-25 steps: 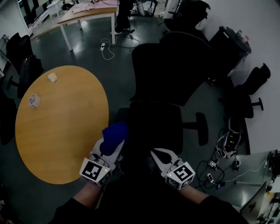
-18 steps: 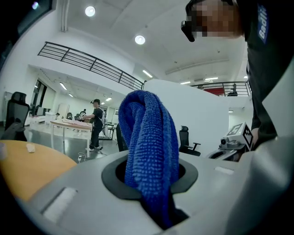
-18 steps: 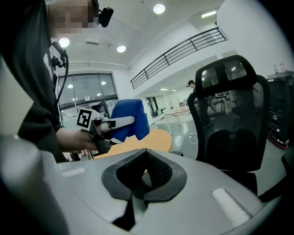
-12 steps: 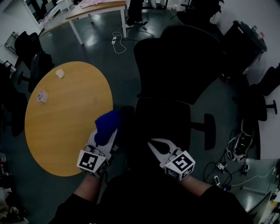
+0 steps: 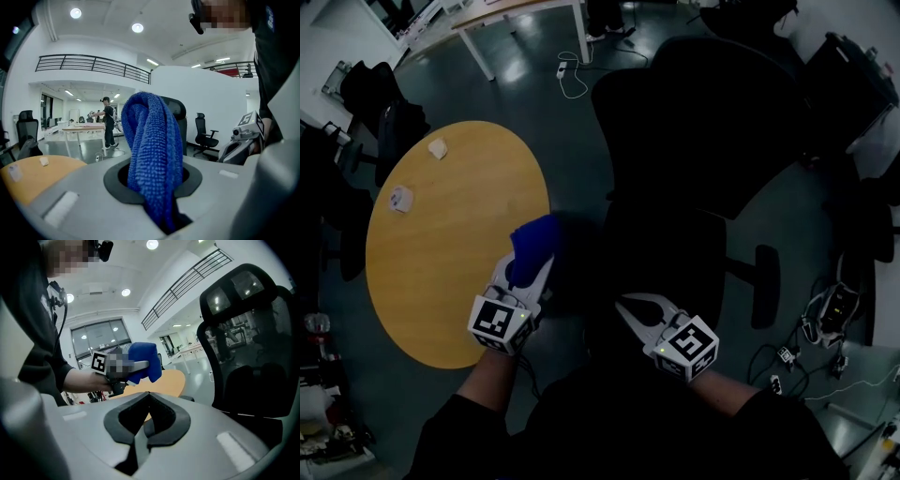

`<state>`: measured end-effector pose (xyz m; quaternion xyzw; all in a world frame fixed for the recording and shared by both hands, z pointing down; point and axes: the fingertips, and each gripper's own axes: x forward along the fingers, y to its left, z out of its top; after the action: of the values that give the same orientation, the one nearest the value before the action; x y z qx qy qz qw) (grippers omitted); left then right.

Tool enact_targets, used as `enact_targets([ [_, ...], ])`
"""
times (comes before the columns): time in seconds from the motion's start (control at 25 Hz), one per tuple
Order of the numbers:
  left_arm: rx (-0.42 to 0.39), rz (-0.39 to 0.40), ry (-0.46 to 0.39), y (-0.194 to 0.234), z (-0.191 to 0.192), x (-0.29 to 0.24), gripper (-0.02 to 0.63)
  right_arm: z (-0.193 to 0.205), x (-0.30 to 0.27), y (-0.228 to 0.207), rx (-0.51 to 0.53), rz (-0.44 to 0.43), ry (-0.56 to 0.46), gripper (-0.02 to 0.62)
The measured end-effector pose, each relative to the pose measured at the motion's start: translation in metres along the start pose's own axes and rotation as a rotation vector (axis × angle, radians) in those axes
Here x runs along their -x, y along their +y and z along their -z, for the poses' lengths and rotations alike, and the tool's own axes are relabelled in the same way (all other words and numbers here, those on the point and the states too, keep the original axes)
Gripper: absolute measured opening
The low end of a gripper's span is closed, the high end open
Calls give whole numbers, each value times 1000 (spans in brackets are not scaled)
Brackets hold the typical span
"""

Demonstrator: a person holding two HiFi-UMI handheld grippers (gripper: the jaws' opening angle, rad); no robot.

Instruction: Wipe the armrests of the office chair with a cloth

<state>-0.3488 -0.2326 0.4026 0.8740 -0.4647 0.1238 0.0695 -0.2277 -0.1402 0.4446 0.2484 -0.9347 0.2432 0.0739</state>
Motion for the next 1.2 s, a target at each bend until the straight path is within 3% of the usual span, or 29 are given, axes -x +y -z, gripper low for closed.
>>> enact_targets([
  [0.36,-16,32,119,22,30,-54,110,39,-29,9,-16,-66,98,5],
  [0.68,-64,73,262,38,101,-97,110,98,-58,16,-57,-115,239,5],
  [1.2,-336,206,529,50,179,-126,110,155,-95,28,-57,-169,419,5],
])
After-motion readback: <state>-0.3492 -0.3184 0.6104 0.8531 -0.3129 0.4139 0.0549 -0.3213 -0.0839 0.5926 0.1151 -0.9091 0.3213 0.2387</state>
